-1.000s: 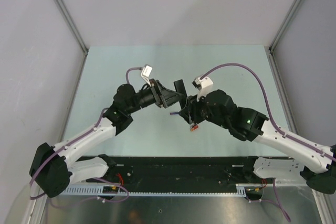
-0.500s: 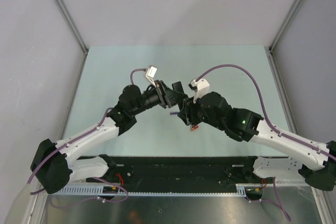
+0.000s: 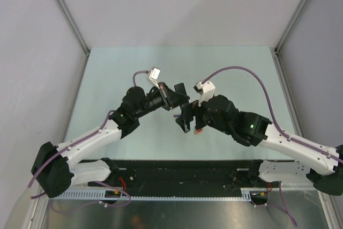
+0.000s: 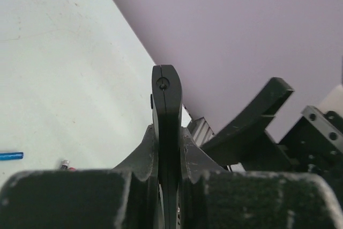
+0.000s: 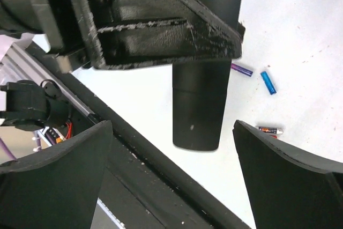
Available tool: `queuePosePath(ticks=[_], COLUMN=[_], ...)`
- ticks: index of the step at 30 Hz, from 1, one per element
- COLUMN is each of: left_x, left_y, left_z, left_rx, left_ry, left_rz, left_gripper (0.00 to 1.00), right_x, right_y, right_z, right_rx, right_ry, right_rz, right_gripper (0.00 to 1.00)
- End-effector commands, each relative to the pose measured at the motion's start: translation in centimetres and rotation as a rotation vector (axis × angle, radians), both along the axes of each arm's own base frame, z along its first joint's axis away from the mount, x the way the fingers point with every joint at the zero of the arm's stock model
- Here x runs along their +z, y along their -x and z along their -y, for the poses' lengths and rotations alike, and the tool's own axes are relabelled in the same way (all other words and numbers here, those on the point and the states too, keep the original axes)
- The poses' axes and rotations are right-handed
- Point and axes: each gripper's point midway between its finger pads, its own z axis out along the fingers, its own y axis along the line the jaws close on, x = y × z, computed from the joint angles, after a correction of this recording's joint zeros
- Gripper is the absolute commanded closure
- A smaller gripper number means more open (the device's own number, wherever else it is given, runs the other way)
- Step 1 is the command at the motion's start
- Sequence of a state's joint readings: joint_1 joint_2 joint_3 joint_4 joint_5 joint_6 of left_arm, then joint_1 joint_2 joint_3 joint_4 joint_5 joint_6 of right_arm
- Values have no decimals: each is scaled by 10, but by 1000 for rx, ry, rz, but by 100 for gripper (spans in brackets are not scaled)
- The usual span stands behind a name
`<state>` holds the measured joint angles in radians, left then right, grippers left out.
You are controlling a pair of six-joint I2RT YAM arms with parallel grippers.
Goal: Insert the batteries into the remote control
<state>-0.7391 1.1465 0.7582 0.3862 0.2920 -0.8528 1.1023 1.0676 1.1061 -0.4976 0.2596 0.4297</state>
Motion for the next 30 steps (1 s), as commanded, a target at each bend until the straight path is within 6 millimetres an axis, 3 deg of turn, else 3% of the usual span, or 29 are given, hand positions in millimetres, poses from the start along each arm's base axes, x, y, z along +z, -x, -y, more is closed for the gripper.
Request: queuePosePath(ticks=[1,5,7,8,10,11,12,16,18,21,26,28,30], left_x=[7,0,-2,-3,10,3,10,2,11,8,-9,-9,-13], left_y=[-18,-32,-29,-29,-19,-18,-12,-1,6,12,24,25,26], left_z=[-10,-27,-28,-30,-28,-31,-30,-28,-29,-33,-28,-26,-25], left_rx=[66,112,86,75,11,10,-32,-123,-148,-158,-258,-290,-327], left_ry=[1,31,58,74,147,157,202,231,277,300,291,298,306], left_rz=[14,-62,-90,-91,-67,-83,-80,-60,-14,11,-40,-74,-105], left_gripper=[100,100,100,100,100,100,100,100,100,100,100,100,100], right_x=[43,40,44,36,41,31,44,39,29,19,10,-7,-3], right_y=[7,2,-1,-2,-5,-2,-2,-1,-1,-2,-5,2,1], right_z=[12,49,68,73,76,82,77,70,61,51,34,25,21], right_rx=[-9,-133,-208,-232,-266,-259,-219,-131,-89,-38,68,138,172], right_ry=[-98,-50,-67,-70,-185,-214,-290,-336,-325,-340,-450,-468,-523], right_rz=[33,51,69,67,66,68,88,47,-4,-57,-181,-280,-306], right_gripper=[0,0,0,0,0,0,0,0,0,0,3,6,7])
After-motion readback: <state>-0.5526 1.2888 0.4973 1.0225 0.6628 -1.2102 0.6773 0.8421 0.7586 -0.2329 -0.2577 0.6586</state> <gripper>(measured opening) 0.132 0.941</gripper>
